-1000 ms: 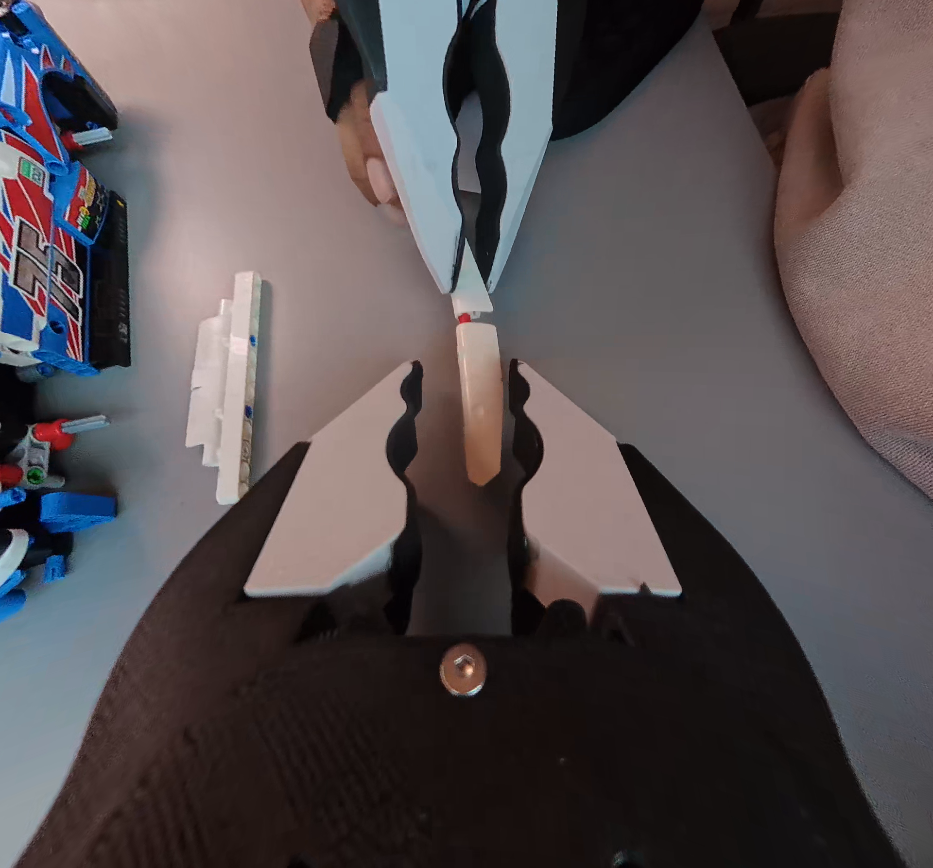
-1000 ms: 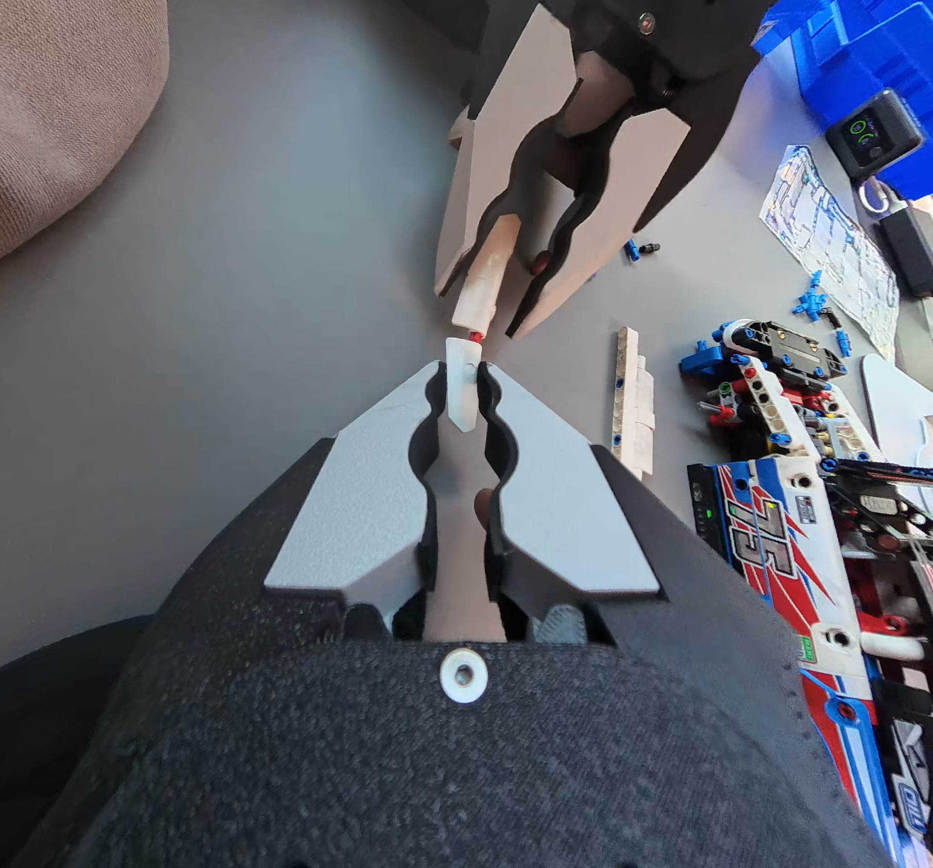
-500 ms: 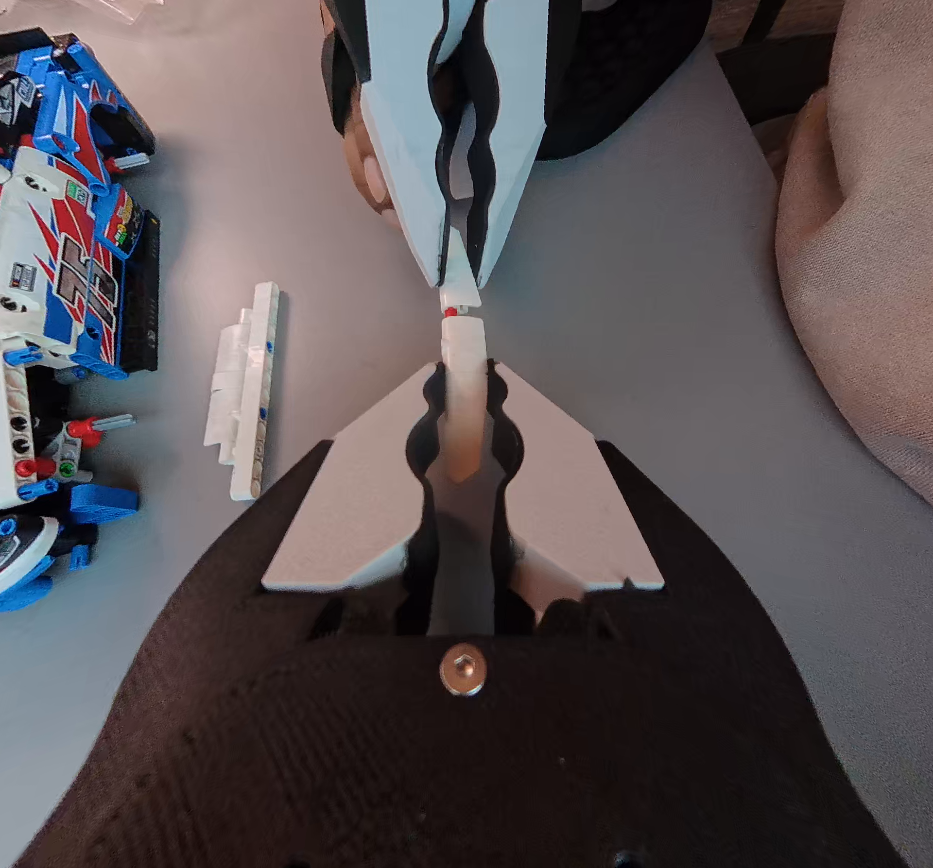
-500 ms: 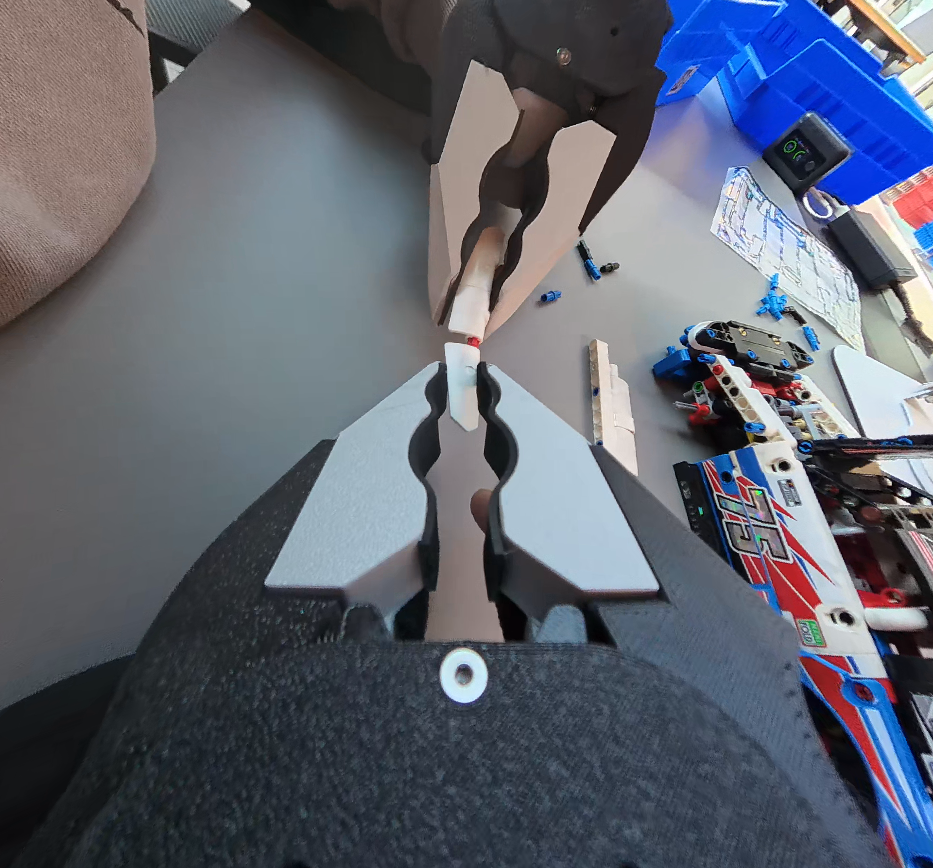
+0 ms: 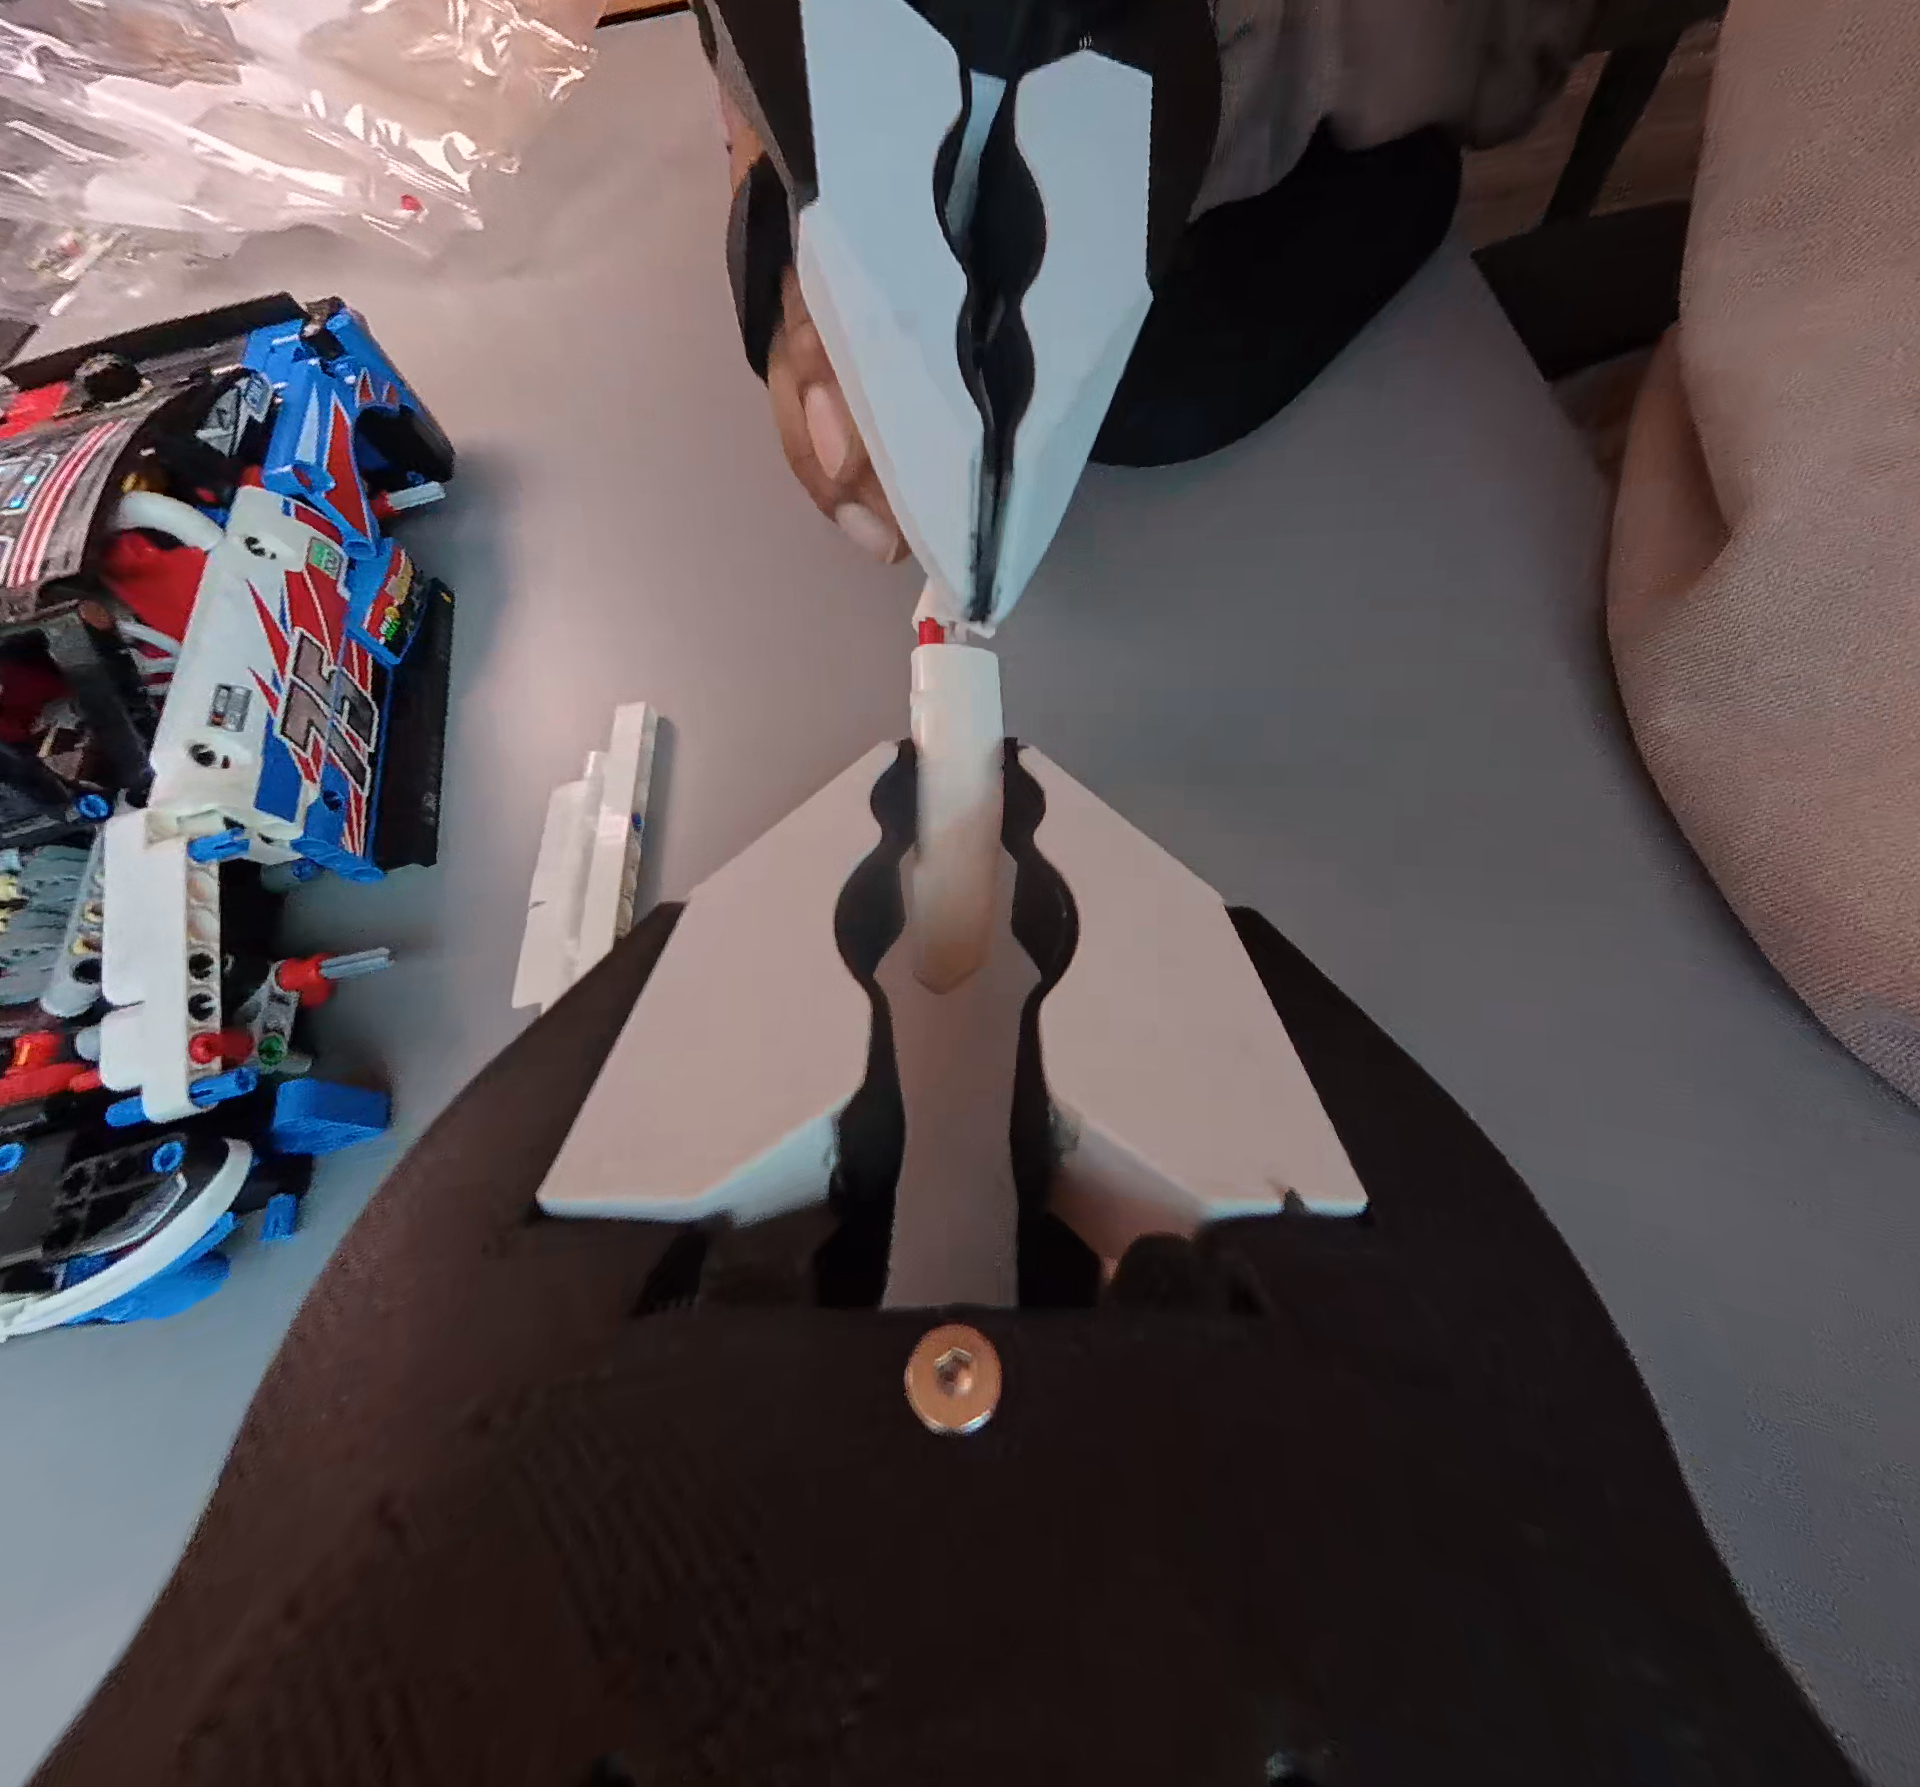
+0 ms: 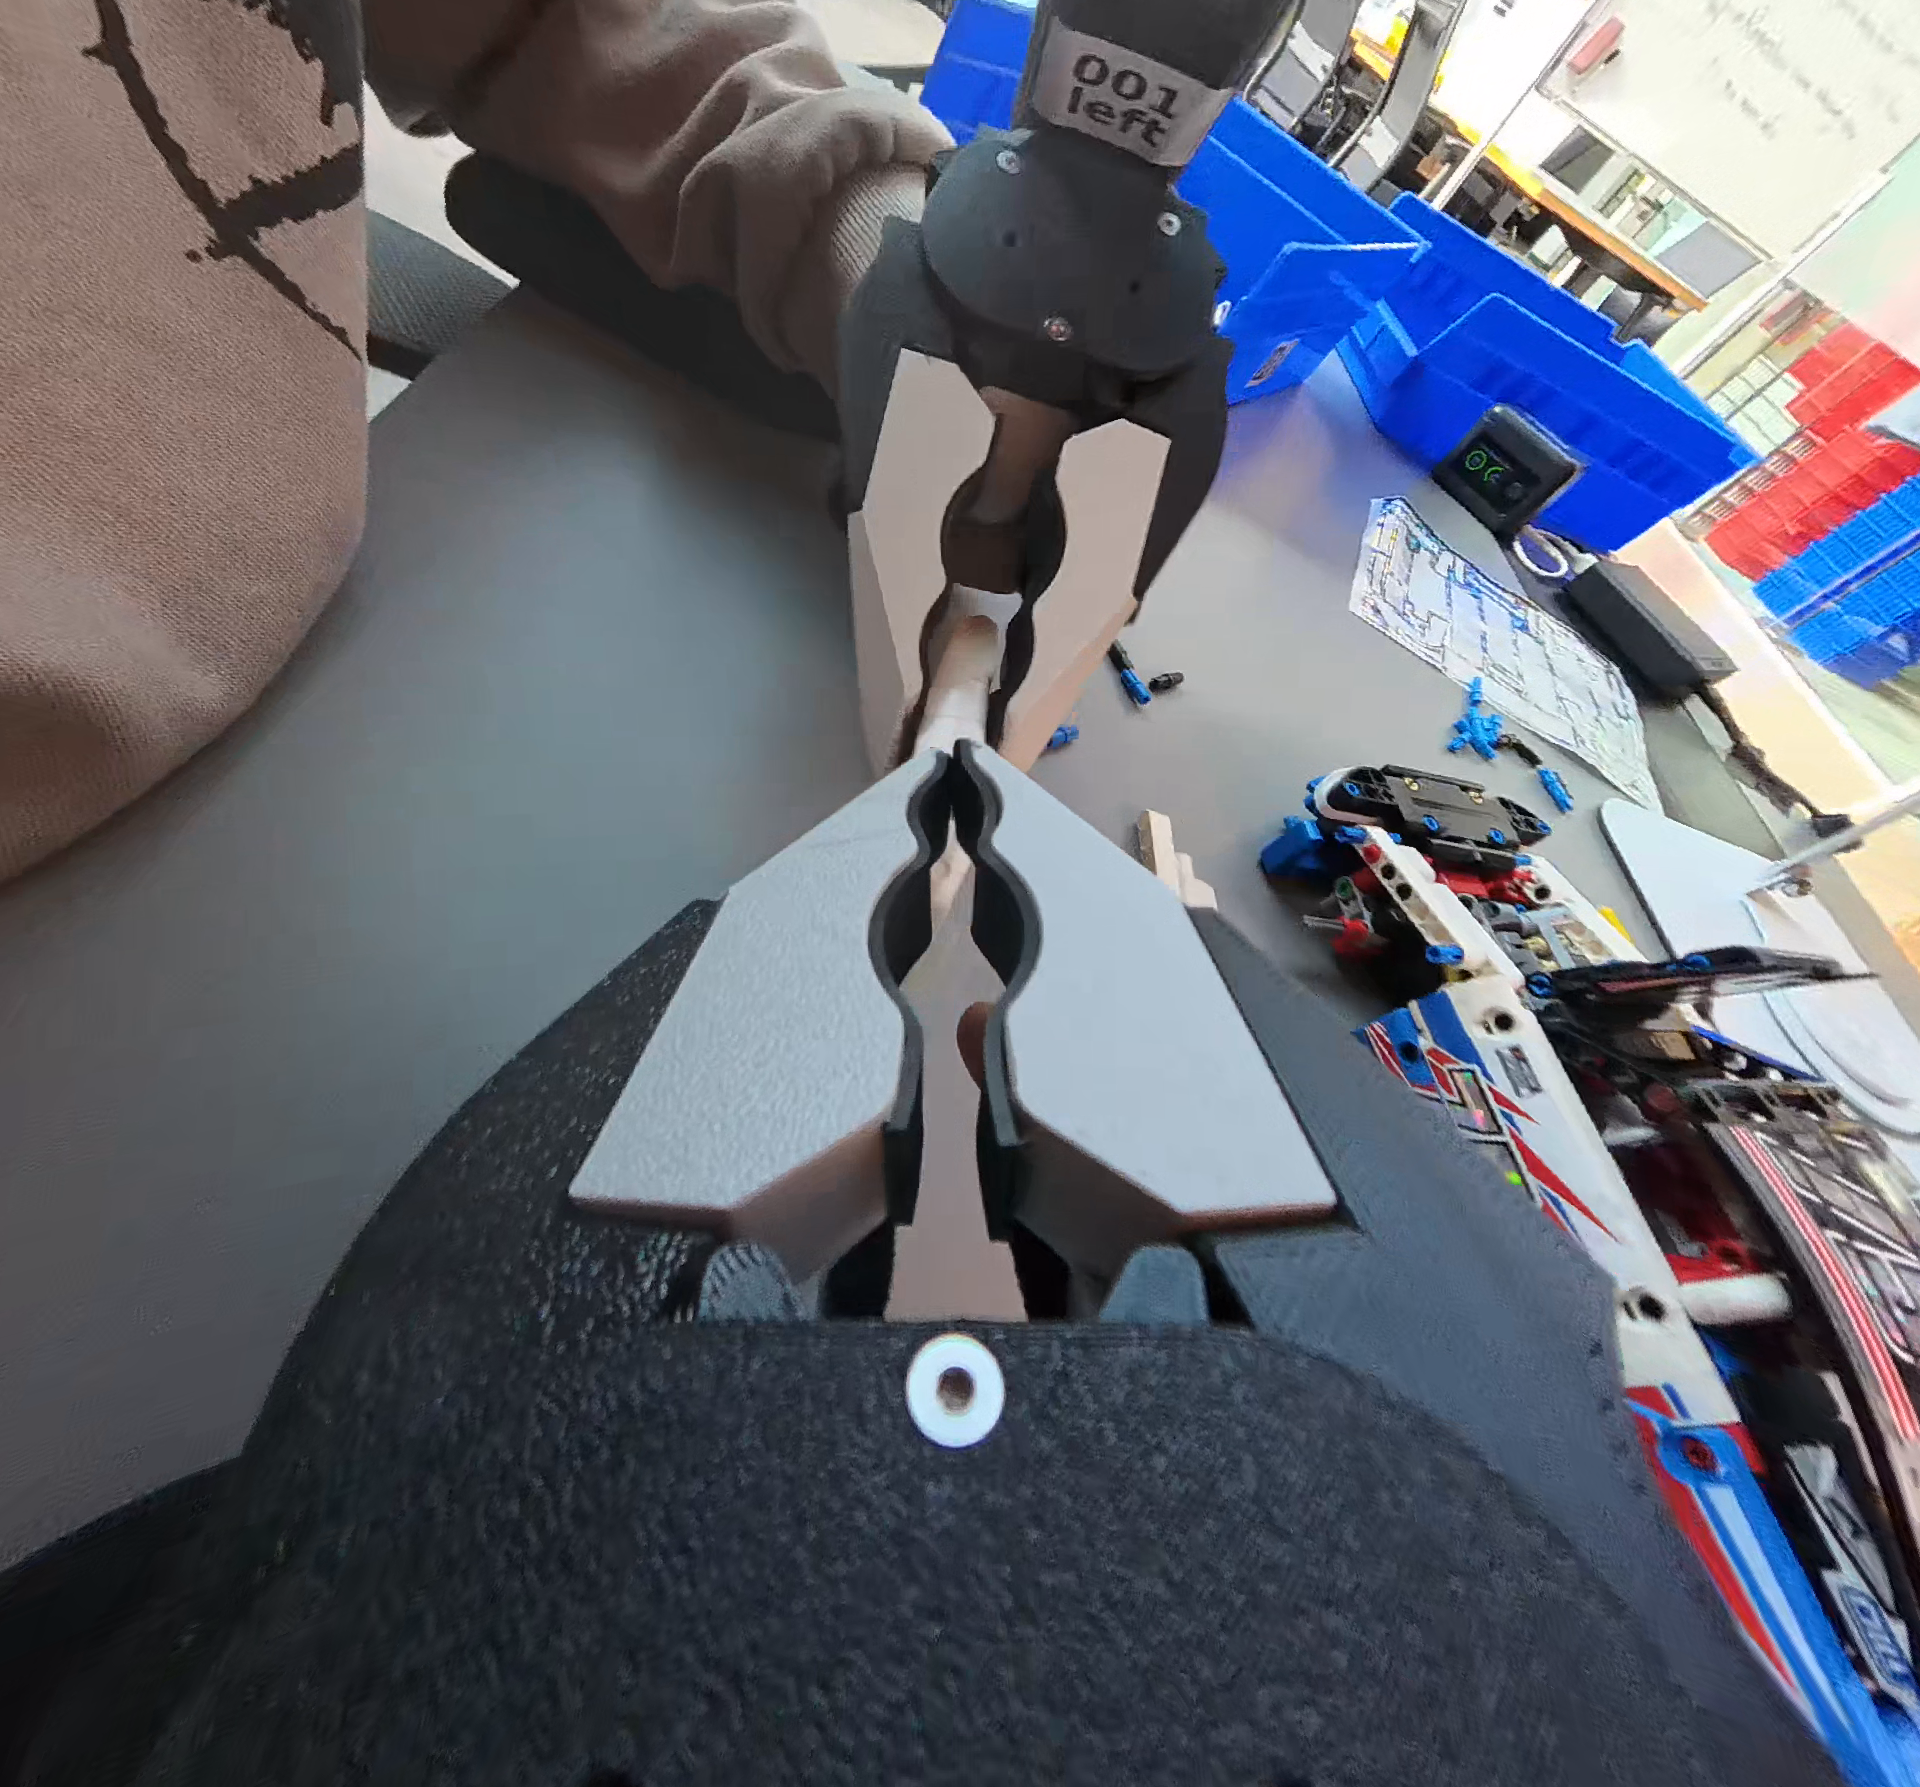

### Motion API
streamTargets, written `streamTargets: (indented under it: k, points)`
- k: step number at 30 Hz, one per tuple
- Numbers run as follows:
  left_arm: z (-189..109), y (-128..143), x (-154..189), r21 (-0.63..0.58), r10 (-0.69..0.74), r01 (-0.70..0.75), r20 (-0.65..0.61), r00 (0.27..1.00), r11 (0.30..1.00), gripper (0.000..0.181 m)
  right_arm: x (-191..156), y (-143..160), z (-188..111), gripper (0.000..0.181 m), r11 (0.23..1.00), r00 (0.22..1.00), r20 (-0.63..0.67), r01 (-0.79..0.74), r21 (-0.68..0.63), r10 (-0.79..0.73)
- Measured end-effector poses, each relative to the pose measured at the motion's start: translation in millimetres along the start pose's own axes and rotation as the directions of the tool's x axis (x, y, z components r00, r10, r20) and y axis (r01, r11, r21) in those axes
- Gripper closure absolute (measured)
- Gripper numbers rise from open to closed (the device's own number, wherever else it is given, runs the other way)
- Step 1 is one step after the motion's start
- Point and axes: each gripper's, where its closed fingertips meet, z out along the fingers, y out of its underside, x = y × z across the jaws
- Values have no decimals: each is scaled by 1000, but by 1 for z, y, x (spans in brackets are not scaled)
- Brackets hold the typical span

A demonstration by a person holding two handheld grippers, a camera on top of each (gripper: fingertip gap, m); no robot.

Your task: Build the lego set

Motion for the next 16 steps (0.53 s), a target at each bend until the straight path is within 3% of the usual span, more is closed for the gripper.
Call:
streamTargets:
  k: [8, 11, 13, 16]
  points:
    - [2, 14, -8, -75, 60, -55, 65, 996, 996, 167, 41, 3, -29, 179, 963, 965, -63, -246, 113, 254]
    - [-1, 9, -15, -63, 108, -100, 134, 985, 993, 167, 41, 9, -32, 171, 942, 944, -26, -326, 80, 329]
    - [-5, 4, -24, -68, 189, -178, 215, 958, 982, 167, 36, 12, -29, 162, 925, 926, 14, -376, 44, 376]
    - [-14, -4, -38, -117, 366, -348, 359, 859, 930, 167, 32, 14, -20, 157, 882, 882, 44, -470, 15, 470]
